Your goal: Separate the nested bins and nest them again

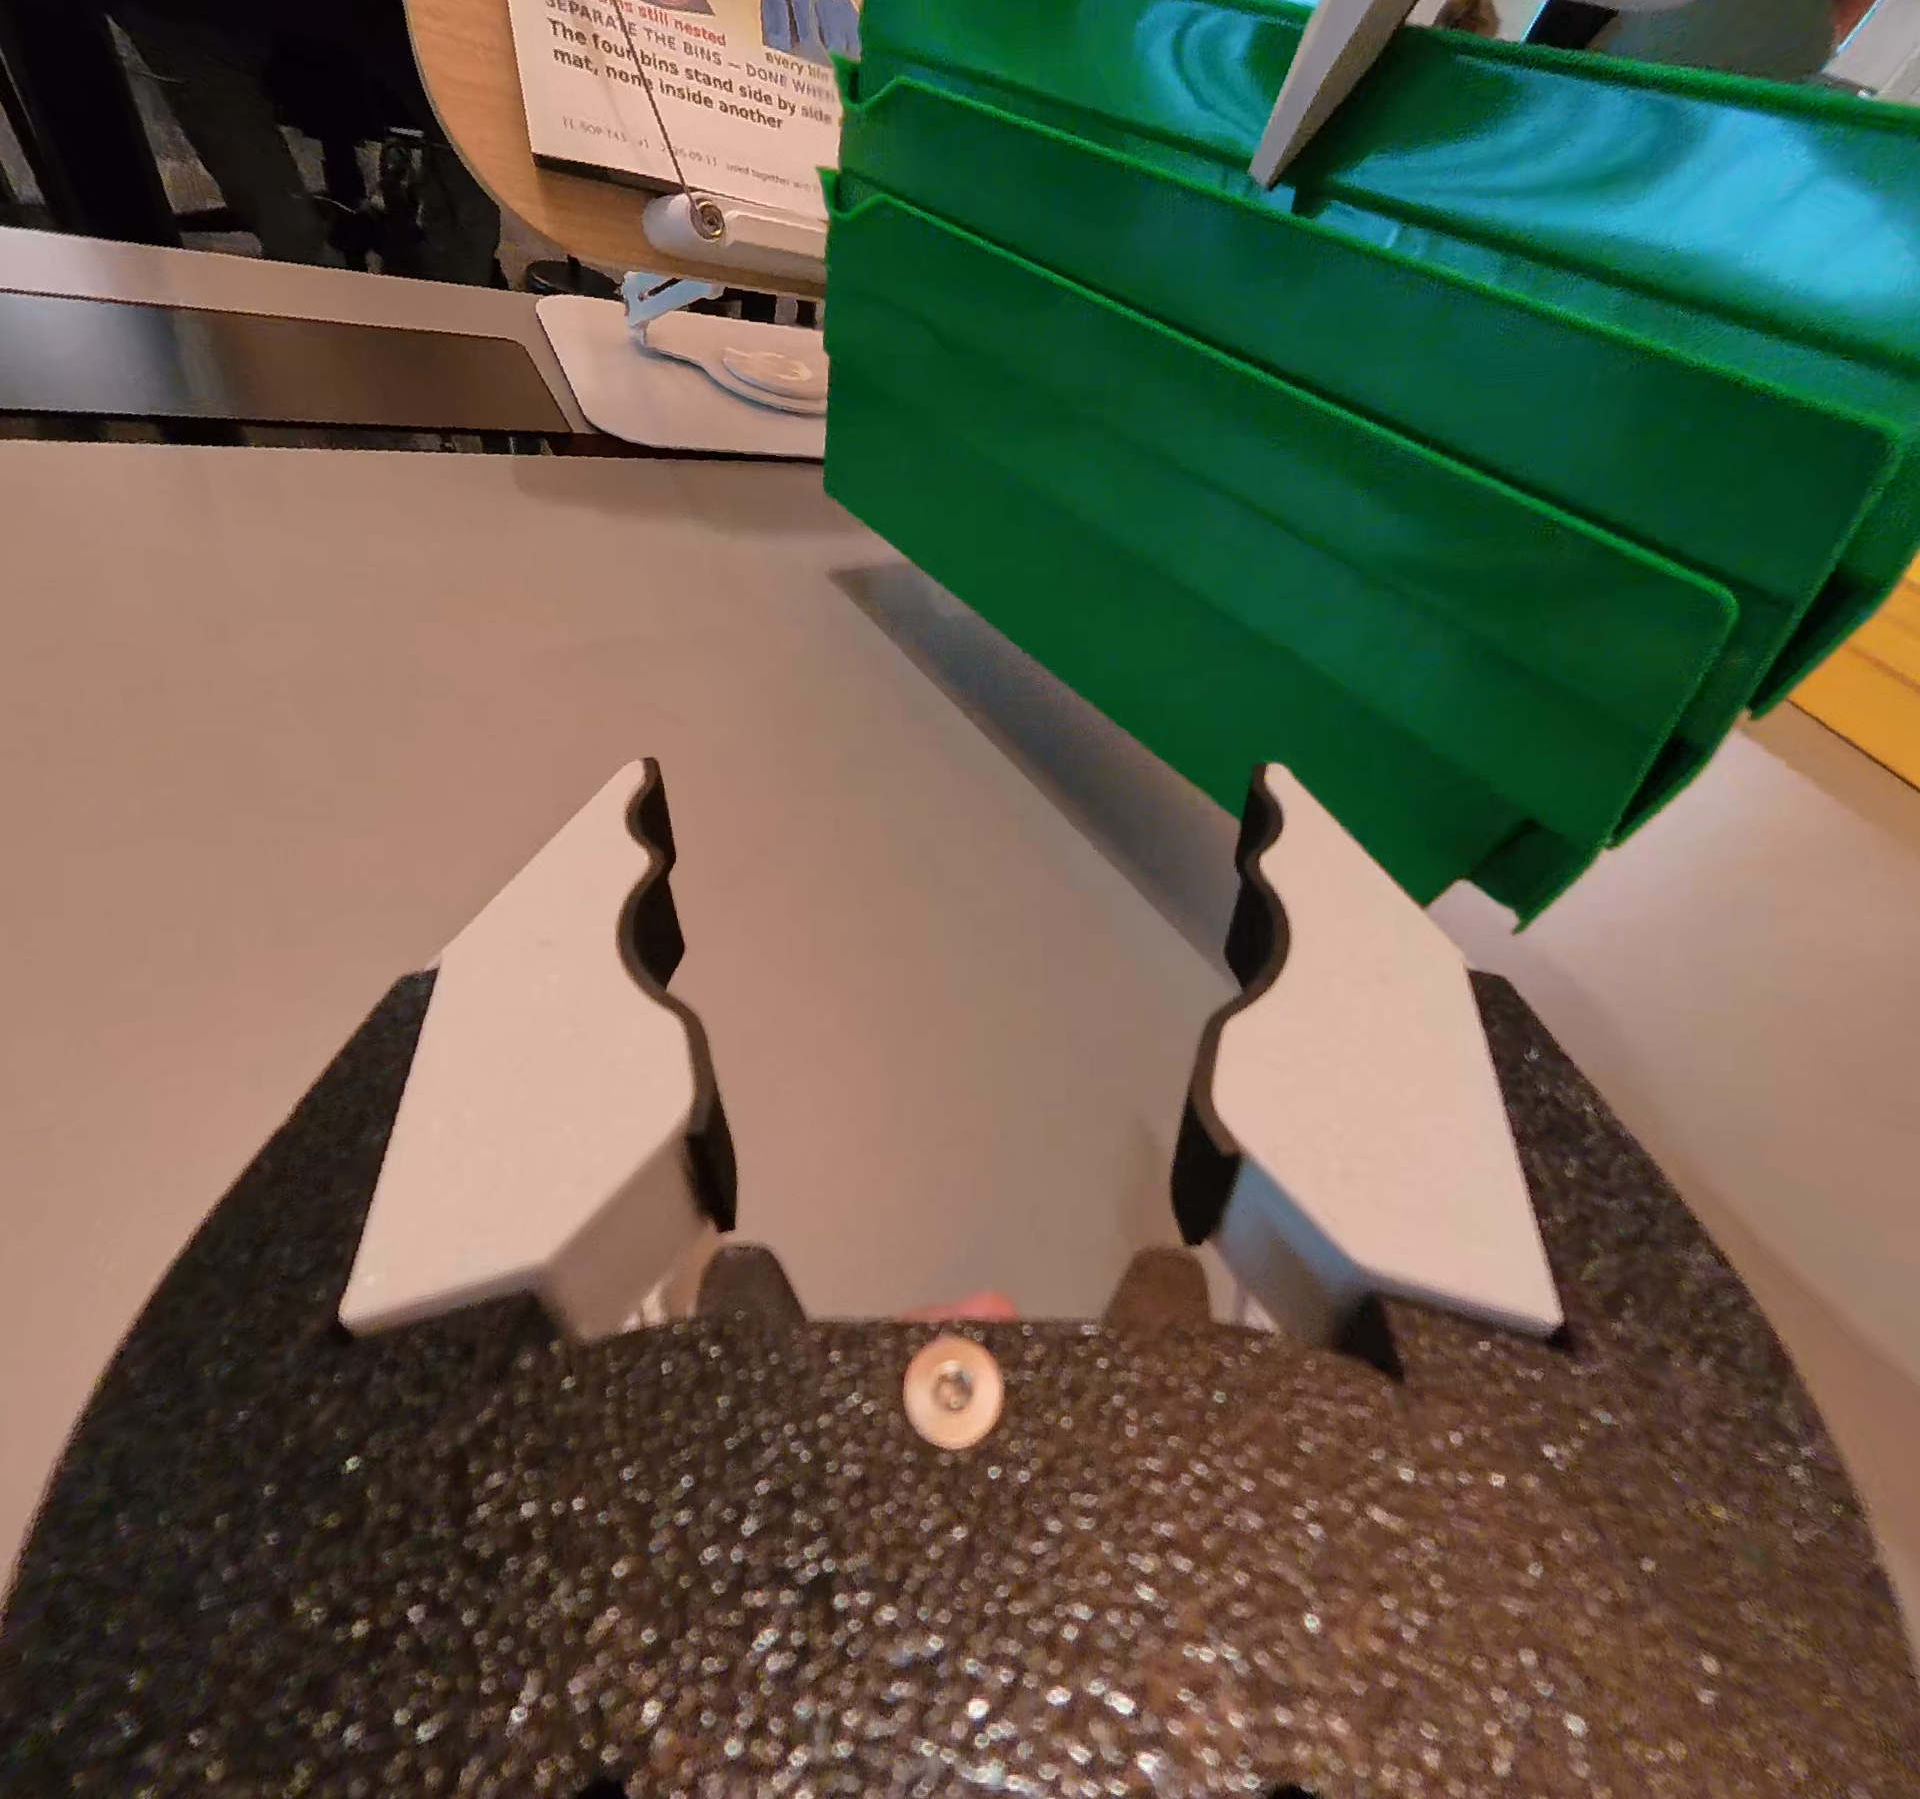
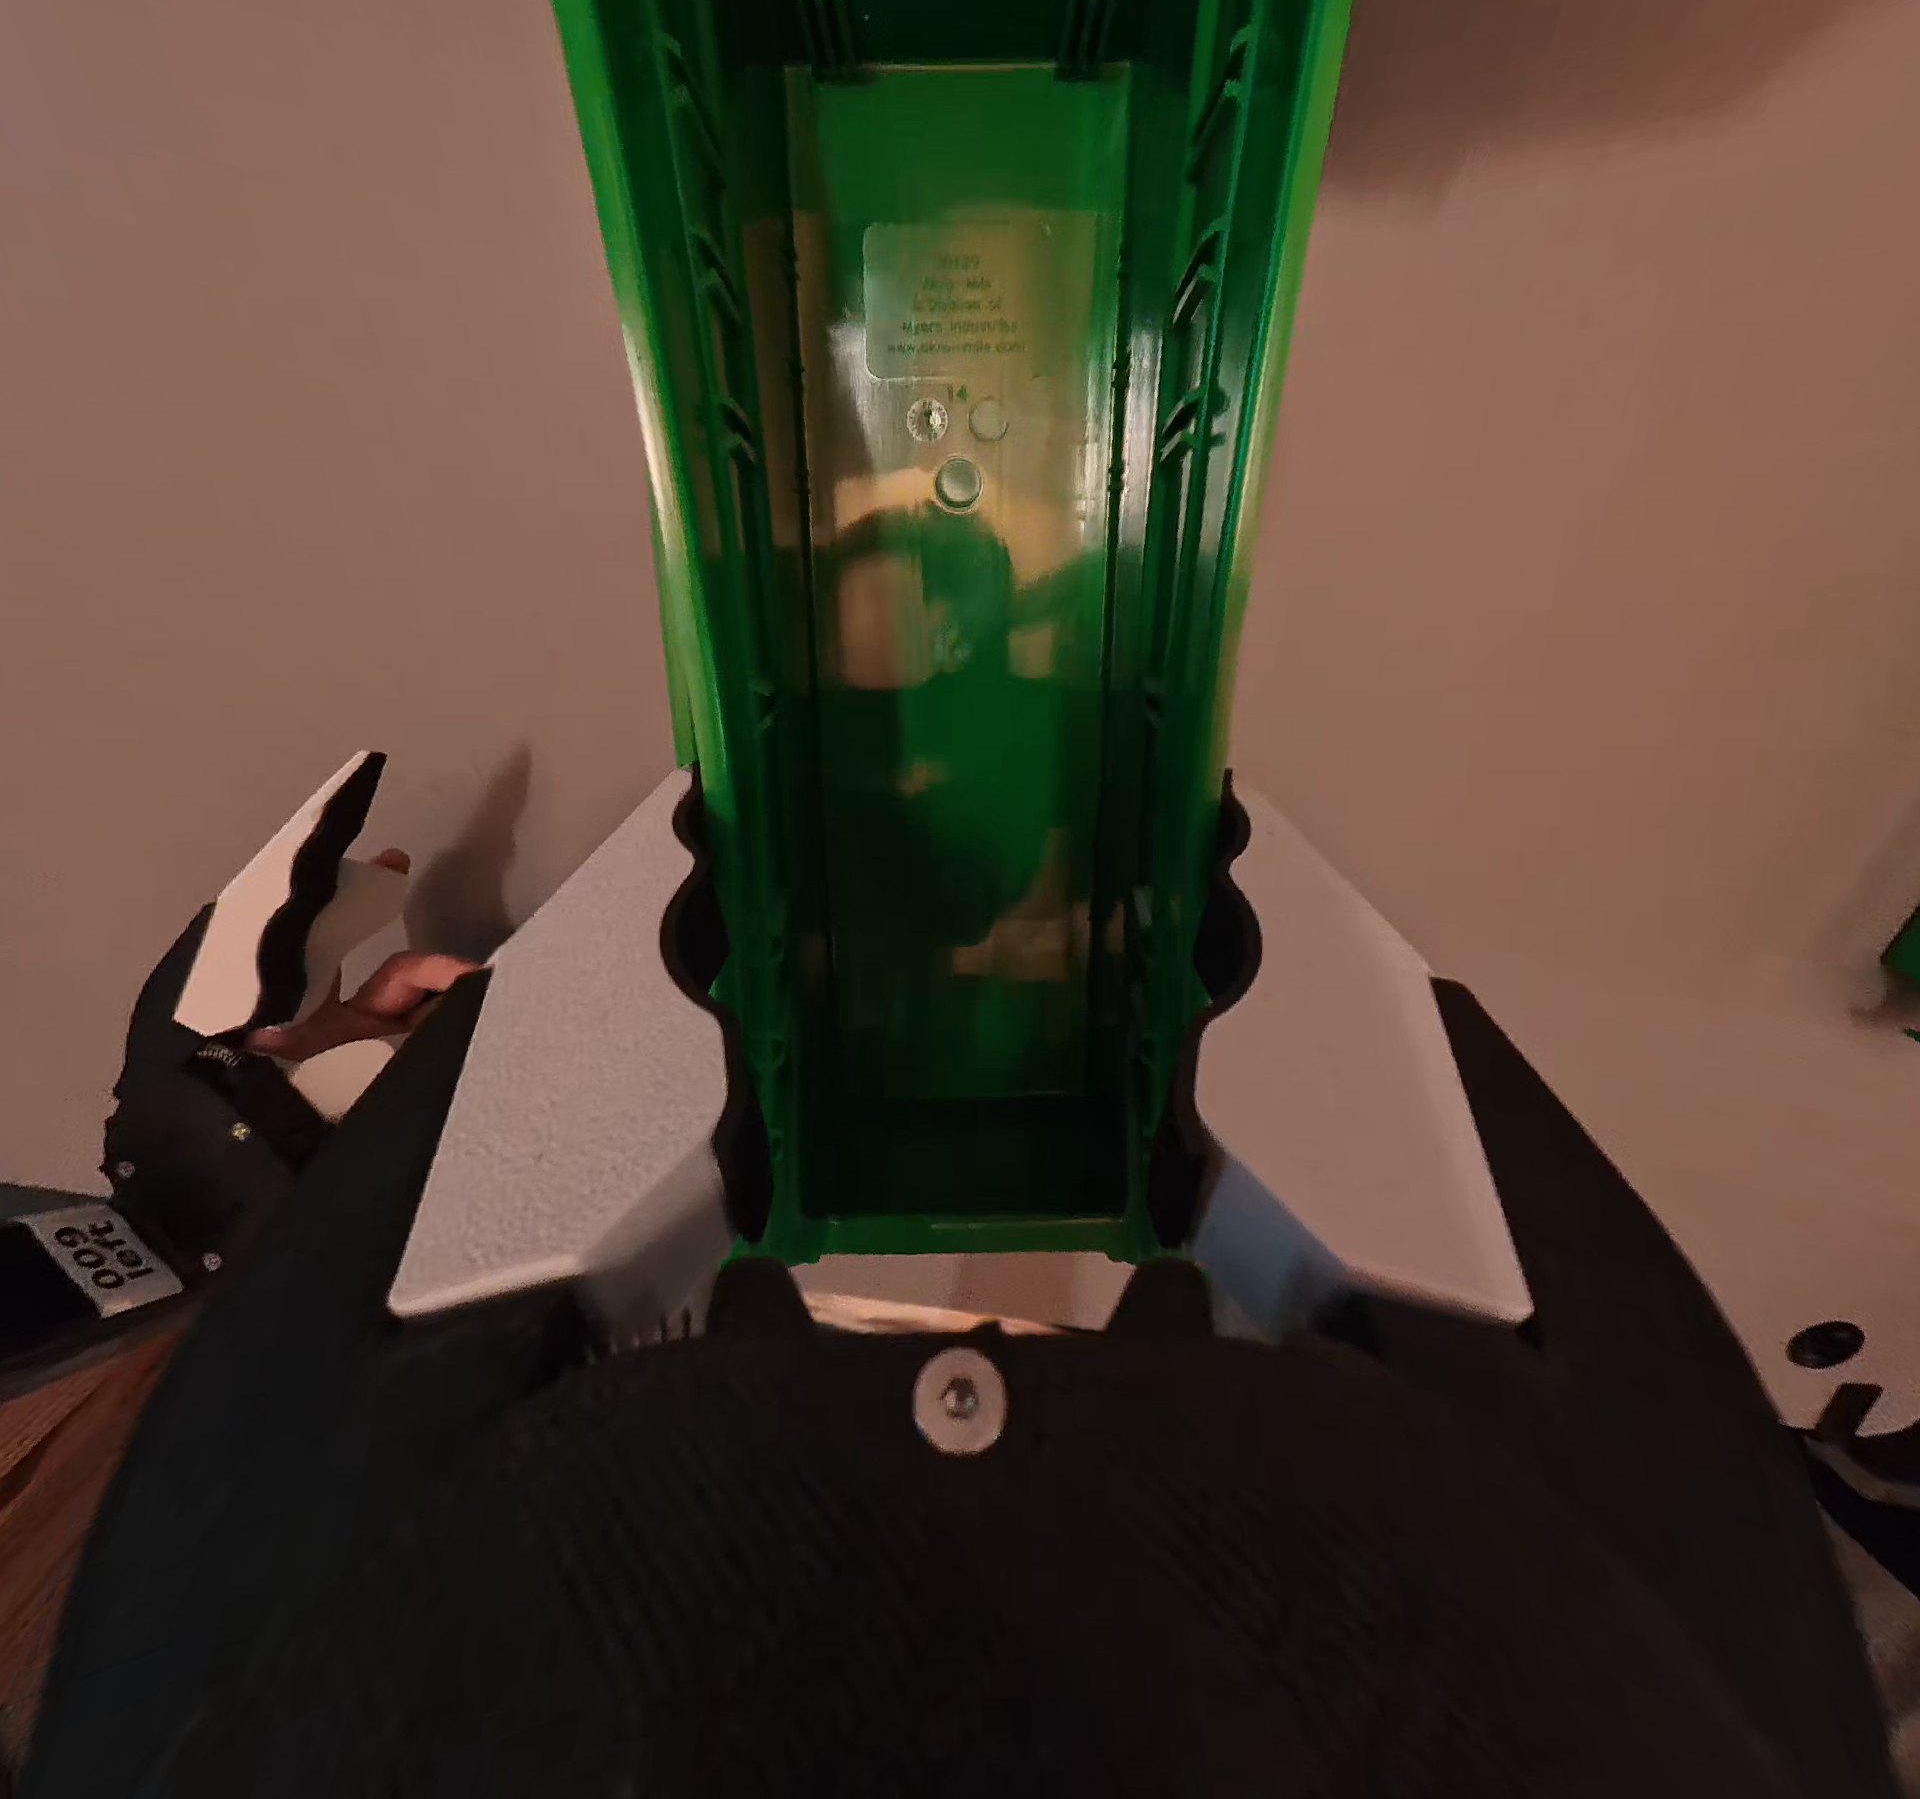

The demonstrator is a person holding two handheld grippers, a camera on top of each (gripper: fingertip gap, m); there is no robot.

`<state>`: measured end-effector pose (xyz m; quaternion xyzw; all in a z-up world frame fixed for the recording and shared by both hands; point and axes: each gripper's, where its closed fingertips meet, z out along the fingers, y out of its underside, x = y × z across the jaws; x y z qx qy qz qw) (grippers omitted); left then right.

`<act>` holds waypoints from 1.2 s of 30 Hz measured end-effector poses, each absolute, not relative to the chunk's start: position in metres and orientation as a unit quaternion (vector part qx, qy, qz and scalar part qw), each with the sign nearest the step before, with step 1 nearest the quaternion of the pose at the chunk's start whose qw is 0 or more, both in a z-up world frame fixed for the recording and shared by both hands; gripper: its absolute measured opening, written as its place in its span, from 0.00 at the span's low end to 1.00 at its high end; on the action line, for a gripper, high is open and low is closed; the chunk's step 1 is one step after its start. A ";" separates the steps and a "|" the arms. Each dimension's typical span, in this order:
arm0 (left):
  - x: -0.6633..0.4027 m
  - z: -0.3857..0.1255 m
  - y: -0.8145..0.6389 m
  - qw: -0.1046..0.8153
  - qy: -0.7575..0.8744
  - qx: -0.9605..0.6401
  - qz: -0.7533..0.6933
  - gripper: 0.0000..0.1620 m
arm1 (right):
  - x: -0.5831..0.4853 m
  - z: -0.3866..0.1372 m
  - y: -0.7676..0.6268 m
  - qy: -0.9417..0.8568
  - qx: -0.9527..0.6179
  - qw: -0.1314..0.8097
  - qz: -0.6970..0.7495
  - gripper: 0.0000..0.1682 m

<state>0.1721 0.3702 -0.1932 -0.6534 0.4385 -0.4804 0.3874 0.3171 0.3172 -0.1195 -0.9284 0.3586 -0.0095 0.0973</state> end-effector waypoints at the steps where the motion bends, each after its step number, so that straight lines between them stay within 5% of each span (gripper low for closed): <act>1: 0.172 -0.193 0.370 0.389 0.439 -0.653 -0.480 0.66 | 0.320 -0.115 0.317 0.355 -0.929 0.103 -0.018 0.55; 24: 0.175 -0.200 0.365 0.378 0.452 -0.655 -0.473 0.66 | 0.347 -0.076 0.304 0.330 -0.931 0.145 -0.054 0.53; 36: 0.171 -0.200 0.372 0.375 0.440 -0.660 -0.480 0.66 | 0.427 0.015 0.229 0.398 -0.894 0.194 -0.066 0.56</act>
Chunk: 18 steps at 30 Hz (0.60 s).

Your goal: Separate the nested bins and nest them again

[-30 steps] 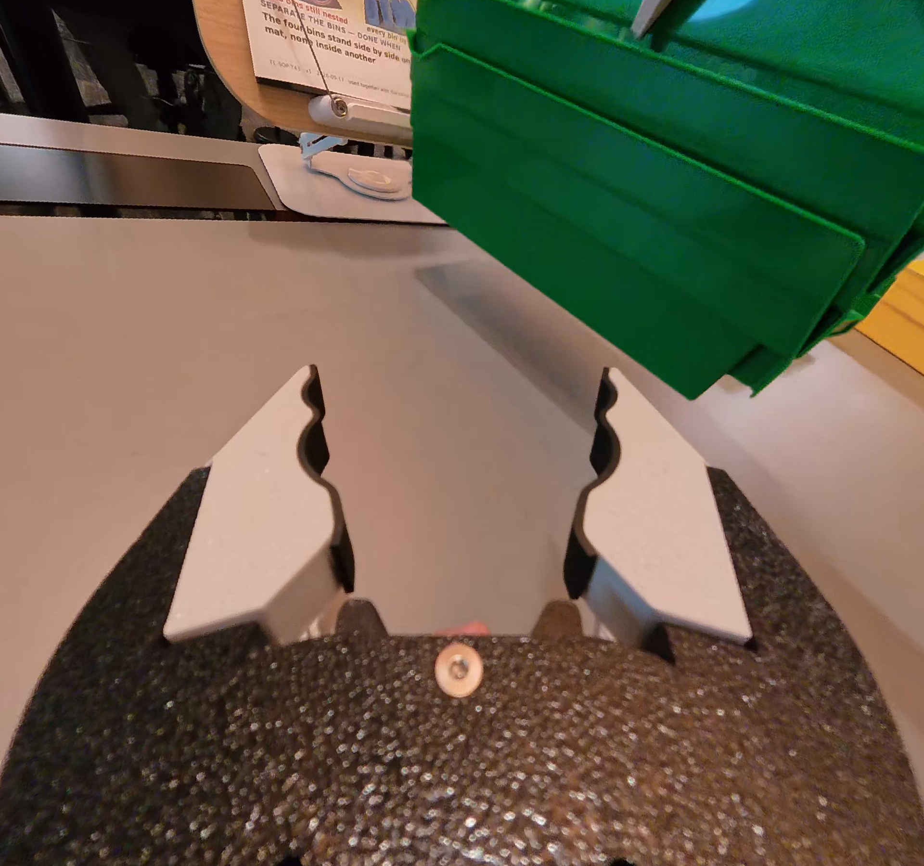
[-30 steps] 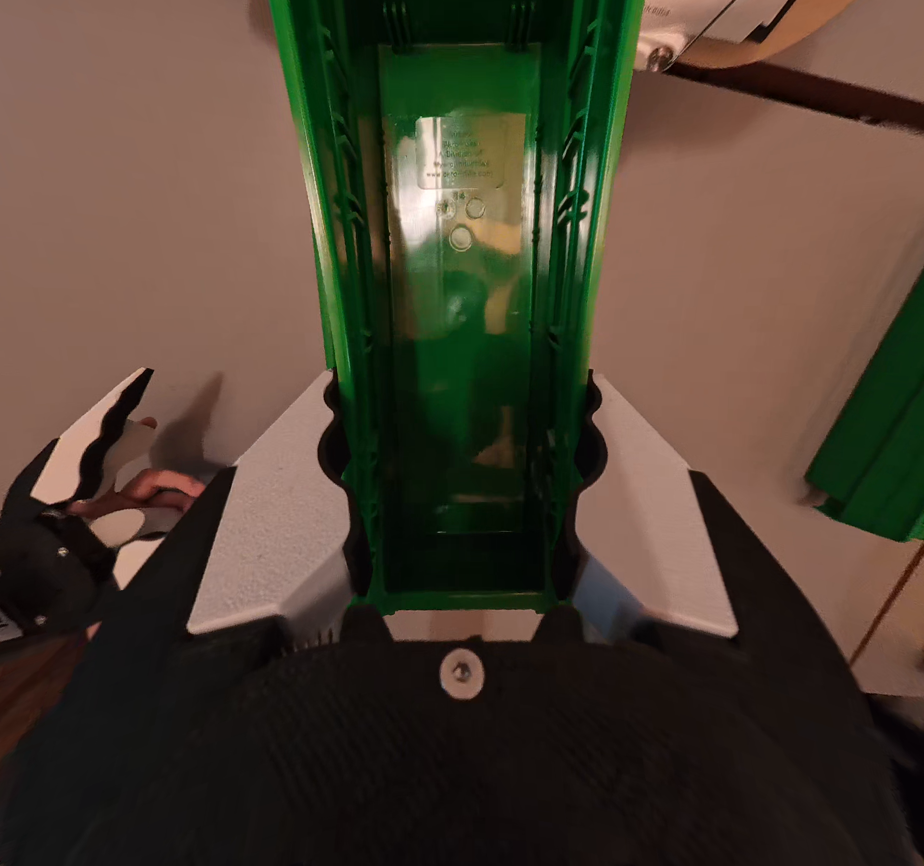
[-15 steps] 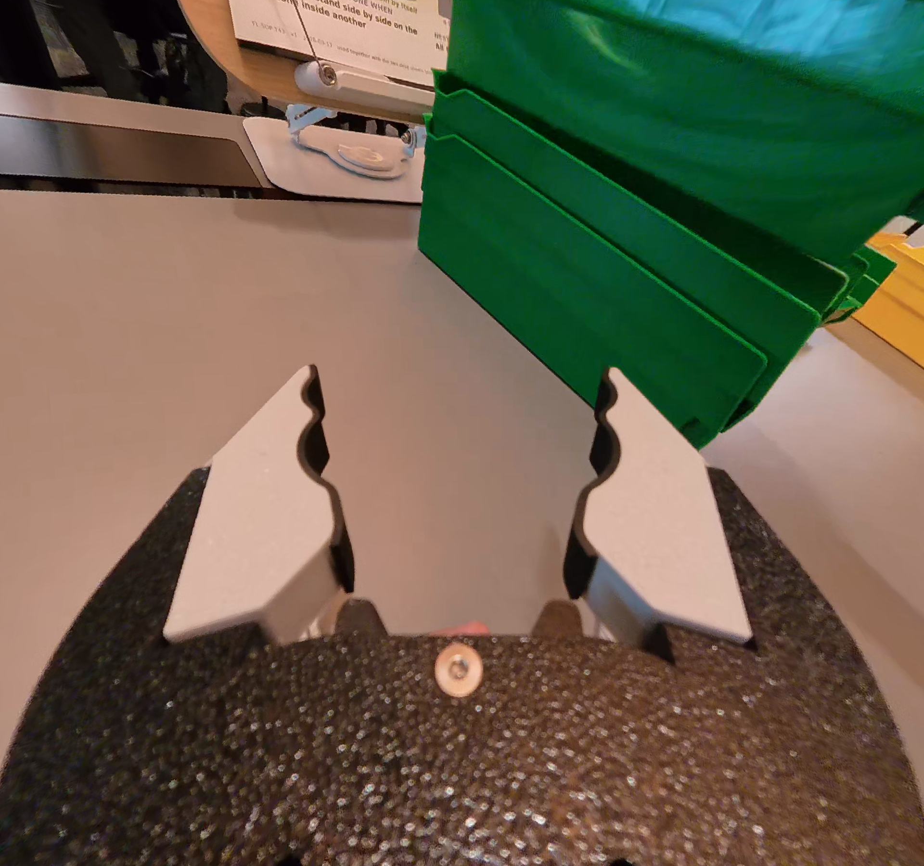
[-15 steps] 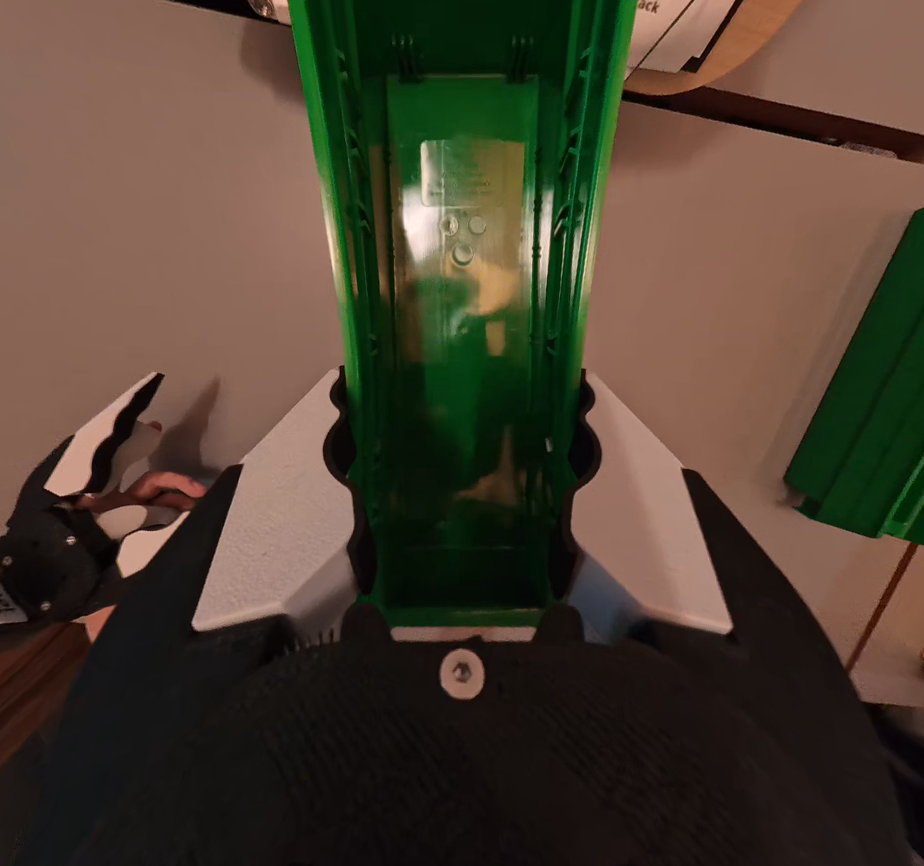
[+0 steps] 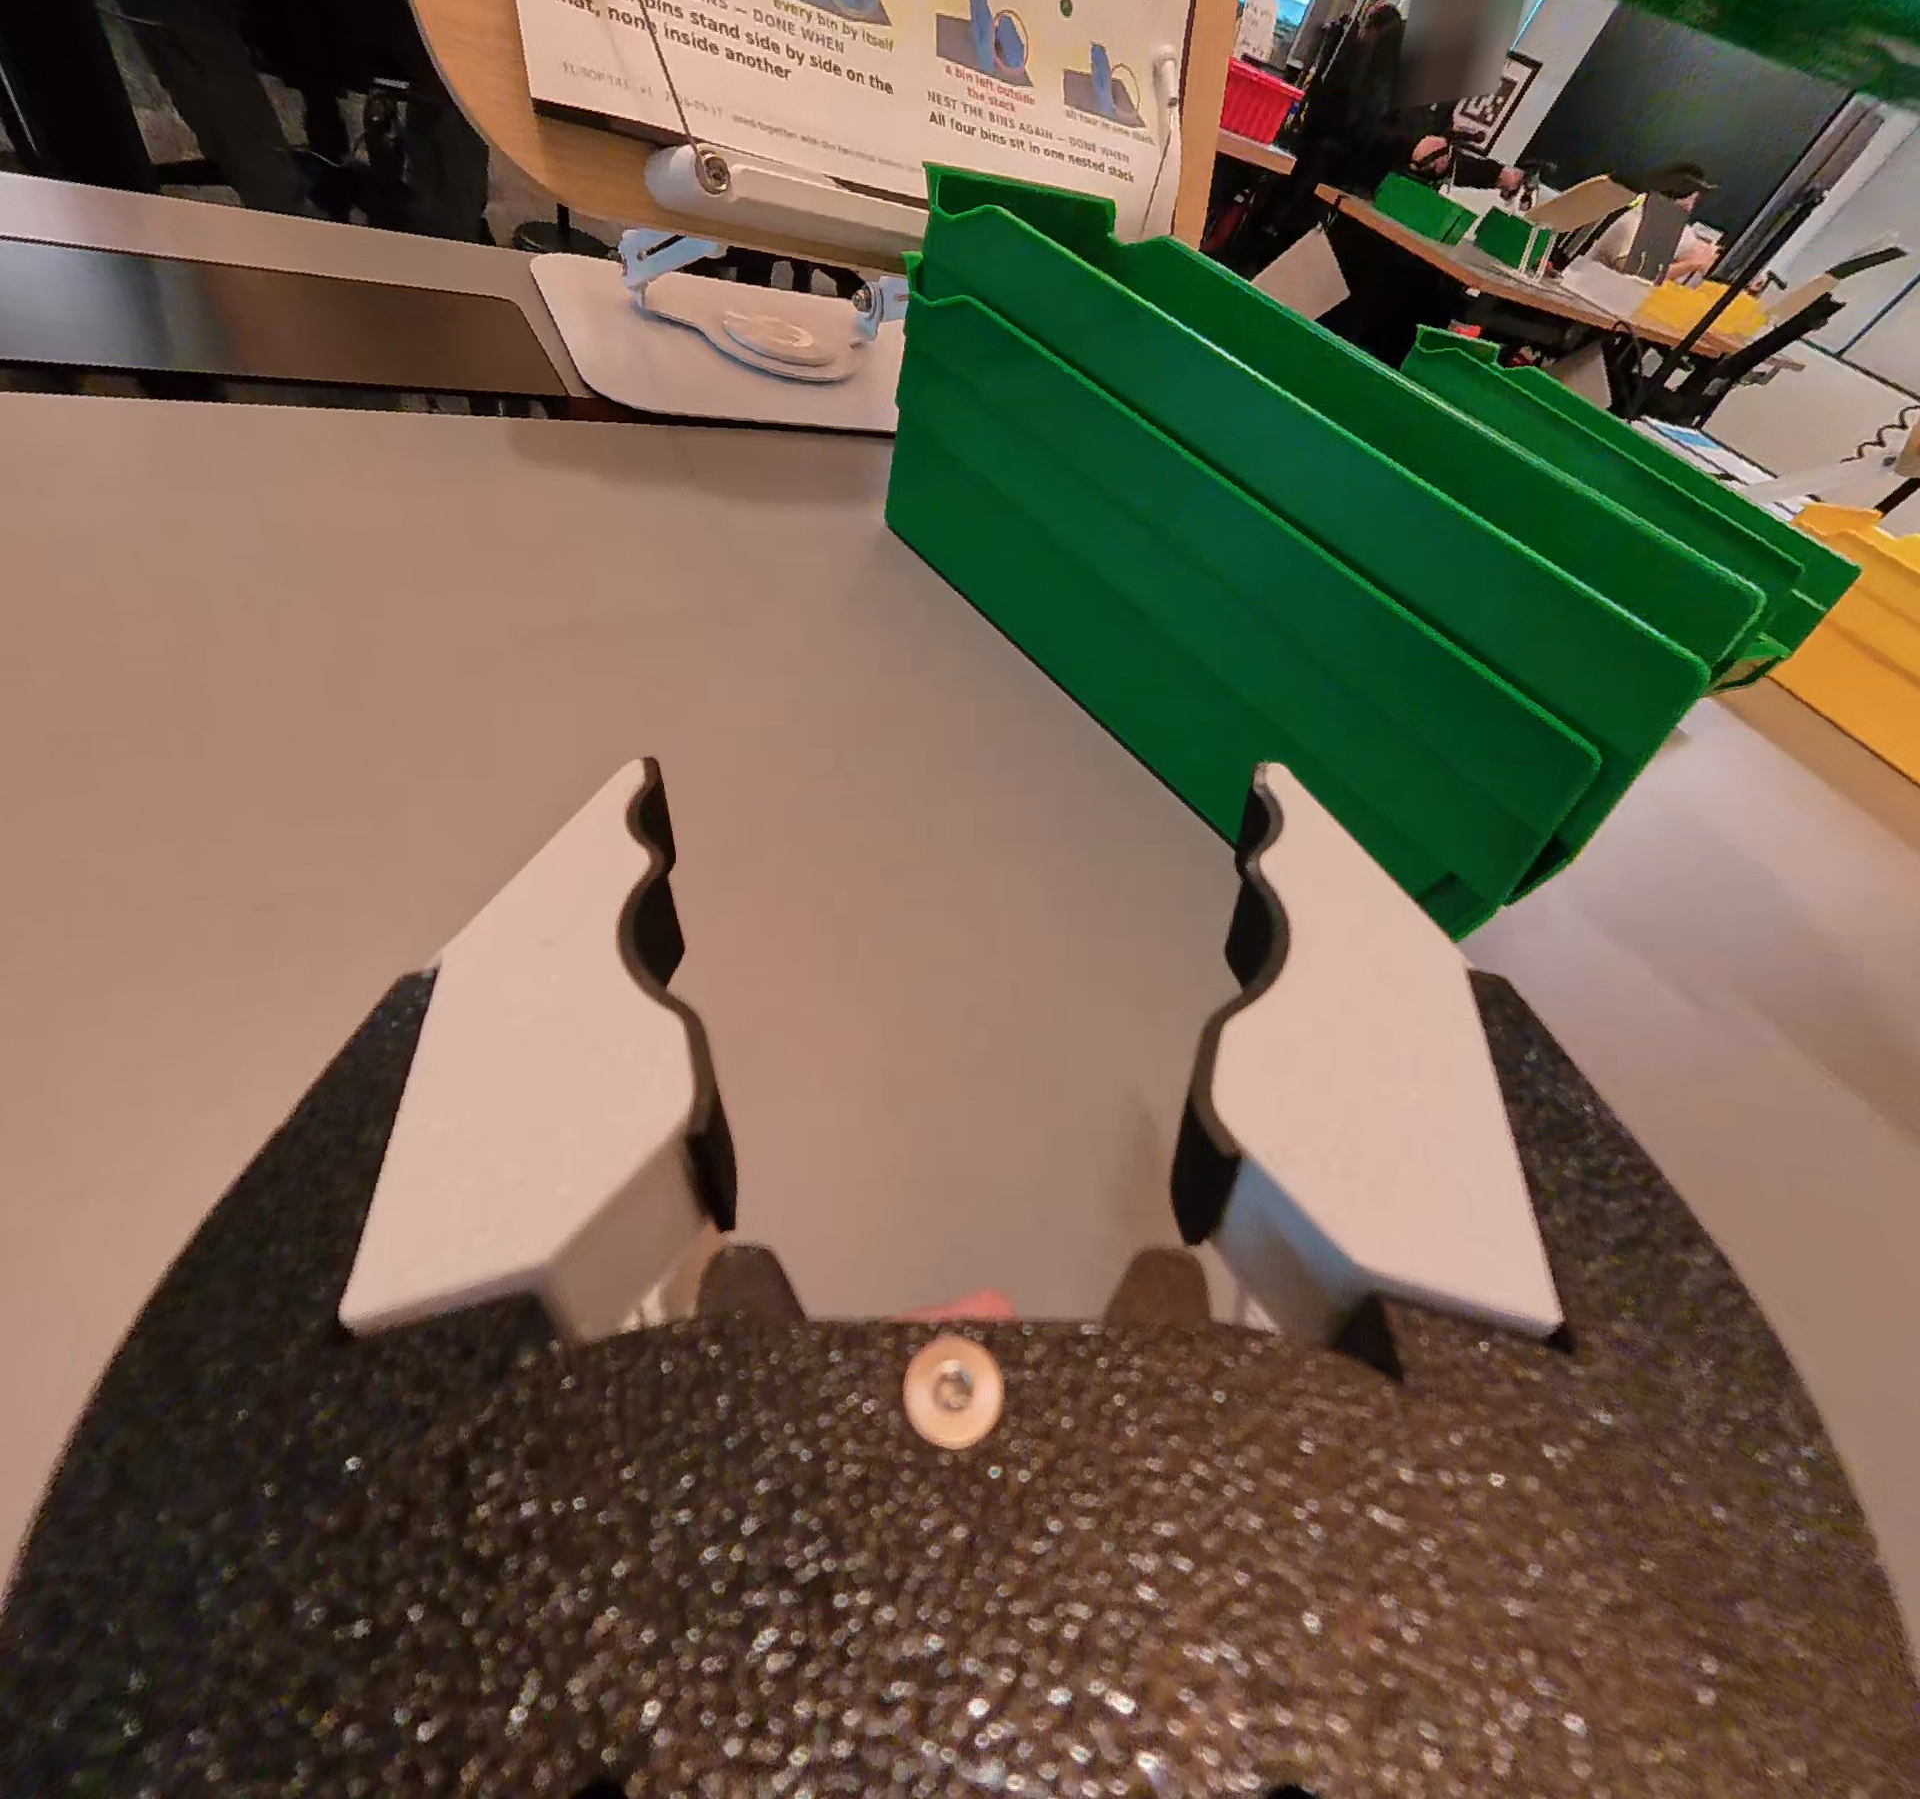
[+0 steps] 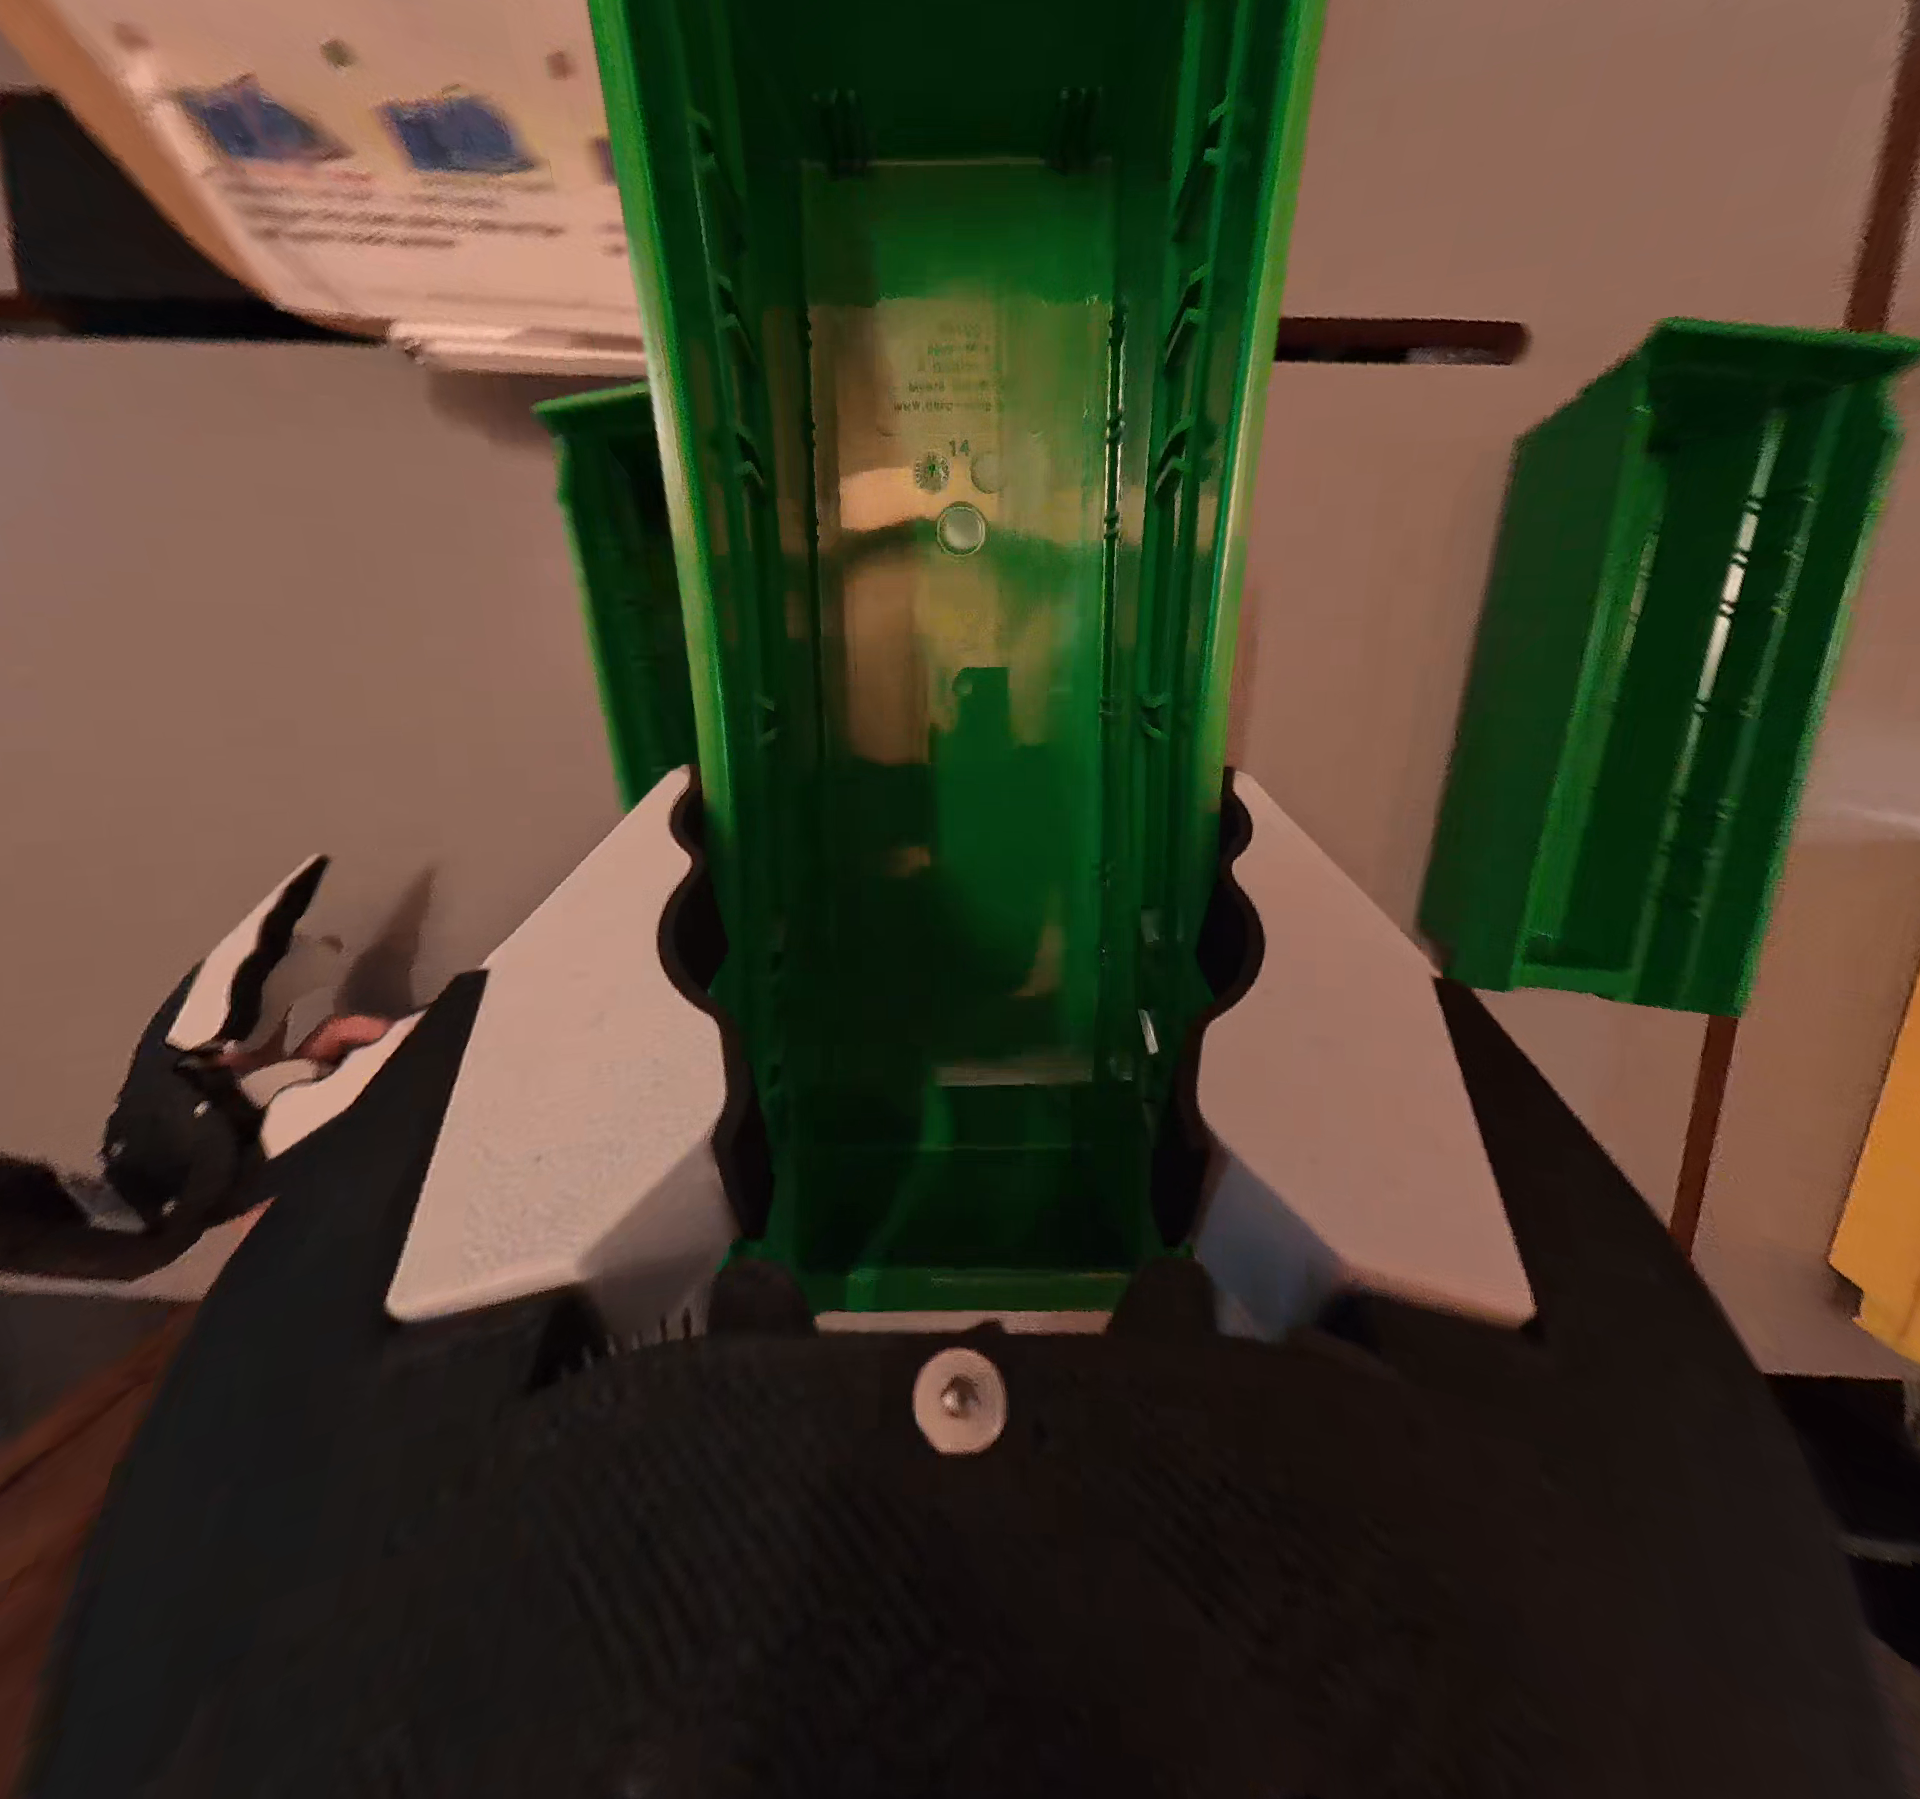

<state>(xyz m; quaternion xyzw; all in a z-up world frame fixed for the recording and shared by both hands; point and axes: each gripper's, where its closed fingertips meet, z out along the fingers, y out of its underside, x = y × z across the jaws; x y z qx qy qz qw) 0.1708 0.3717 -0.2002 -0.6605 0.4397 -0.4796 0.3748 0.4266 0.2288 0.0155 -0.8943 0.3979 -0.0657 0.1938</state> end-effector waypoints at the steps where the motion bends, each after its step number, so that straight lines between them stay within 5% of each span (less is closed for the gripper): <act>1: 0.171 -0.200 0.371 0.374 0.440 -0.660 -0.480 0.66 | 0.438 0.011 0.215 0.413 -0.887 0.196 -0.068 0.56; 18: 0.176 -0.218 0.365 0.360 0.470 -0.670 -0.449 0.66 | 0.520 -0.177 0.128 0.483 -0.855 0.171 -0.077 0.58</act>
